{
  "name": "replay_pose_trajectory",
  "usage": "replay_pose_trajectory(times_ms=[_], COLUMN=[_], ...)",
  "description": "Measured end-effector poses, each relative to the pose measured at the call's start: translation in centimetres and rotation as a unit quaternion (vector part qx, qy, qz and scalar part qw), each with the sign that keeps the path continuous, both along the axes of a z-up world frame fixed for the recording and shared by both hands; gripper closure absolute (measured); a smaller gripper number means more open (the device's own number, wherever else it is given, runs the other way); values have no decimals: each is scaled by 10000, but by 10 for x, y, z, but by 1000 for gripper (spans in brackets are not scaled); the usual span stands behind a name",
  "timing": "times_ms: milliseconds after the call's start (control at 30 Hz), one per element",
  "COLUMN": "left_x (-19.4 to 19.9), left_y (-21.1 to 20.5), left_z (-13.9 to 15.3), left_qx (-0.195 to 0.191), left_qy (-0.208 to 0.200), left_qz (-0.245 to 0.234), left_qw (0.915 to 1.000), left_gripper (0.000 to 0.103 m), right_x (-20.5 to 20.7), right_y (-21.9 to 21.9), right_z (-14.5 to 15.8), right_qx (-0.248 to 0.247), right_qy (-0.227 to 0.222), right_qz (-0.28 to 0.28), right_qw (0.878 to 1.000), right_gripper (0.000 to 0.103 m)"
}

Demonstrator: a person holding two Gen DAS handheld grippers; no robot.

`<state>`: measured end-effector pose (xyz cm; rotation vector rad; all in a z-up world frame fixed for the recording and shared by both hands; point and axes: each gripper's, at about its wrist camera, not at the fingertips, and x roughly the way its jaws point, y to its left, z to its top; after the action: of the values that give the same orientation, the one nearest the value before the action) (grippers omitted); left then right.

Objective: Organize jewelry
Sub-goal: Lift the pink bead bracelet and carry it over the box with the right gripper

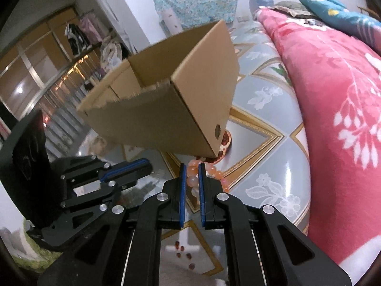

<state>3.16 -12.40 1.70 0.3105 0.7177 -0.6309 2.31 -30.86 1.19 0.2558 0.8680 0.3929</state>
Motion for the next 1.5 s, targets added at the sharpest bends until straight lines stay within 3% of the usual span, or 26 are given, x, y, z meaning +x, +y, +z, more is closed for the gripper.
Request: replay_pose_trajectory(times_ms=[367,533,633,800,967,1100,1233,1300,1367,1500], left_x=[-21,-4,13,62,101,124,140,148,152,160], left_y=[57,76,79,81,79,77,71,69,66,59], left_z=[89,130,139,129,106,92,80,73,69,63], left_qx=[-699,-953,-962,-1007,-941,-935,-856,-855,-831,-801], left_qy=[-358,-470,-443,147,627,906,1099,1283,1385,1555], left_qz=[99,115,171,246,348,366,366,356,337,243], left_qw=[9969,9943,9942,9945,9930,9908,9896,9874,9863,9843], left_gripper=[101,101,101,101,101,101,101,101,101,101], right_x=[-14,0,21,72,126,155,169,171,168,159], right_y=[-40,-39,-29,-3,27,47,69,73,67,37], right_z=[56,98,117,130,115,104,87,81,83,96], right_qx=[1013,1057,1040,1044,564,-83,-1129,-1412,-1400,-894], right_qy=[-548,-1083,-1315,-1213,-760,-564,-315,-253,-318,-491], right_qz=[-601,-522,-308,267,644,832,1073,1161,1144,795], right_qw=[9915,9871,9854,9868,9934,9949,9873,9828,9830,9916], right_gripper=[95,95,95,95,95,95,95,84,74,73])
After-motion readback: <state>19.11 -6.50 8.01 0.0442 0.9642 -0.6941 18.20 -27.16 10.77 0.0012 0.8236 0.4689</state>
